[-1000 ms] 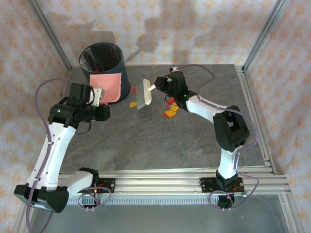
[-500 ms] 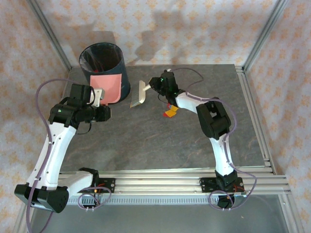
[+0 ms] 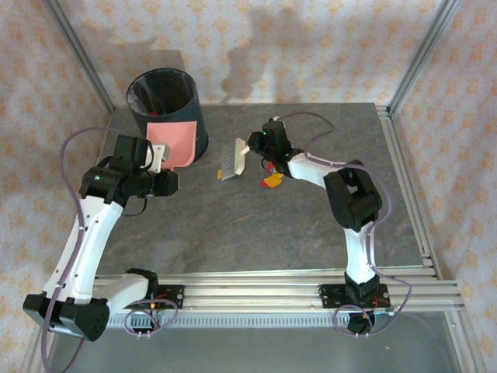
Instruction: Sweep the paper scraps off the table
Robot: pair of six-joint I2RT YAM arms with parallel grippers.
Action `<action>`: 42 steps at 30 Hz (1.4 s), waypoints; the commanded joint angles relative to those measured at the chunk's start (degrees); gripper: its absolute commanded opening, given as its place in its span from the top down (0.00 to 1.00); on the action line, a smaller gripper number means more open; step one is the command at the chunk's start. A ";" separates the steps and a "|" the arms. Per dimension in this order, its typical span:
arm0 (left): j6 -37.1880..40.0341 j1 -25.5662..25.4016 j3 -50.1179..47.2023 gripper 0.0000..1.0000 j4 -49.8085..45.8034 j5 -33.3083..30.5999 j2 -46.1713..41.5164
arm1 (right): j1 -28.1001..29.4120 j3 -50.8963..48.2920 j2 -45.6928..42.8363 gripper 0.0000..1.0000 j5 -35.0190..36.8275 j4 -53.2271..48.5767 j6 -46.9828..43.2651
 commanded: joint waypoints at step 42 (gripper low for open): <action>2.07 -17.19 -3.76 1.00 -2.50 -5.85 11.75 | -0.18 -13.61 -34.57 1.00 24.15 -21.97 -25.31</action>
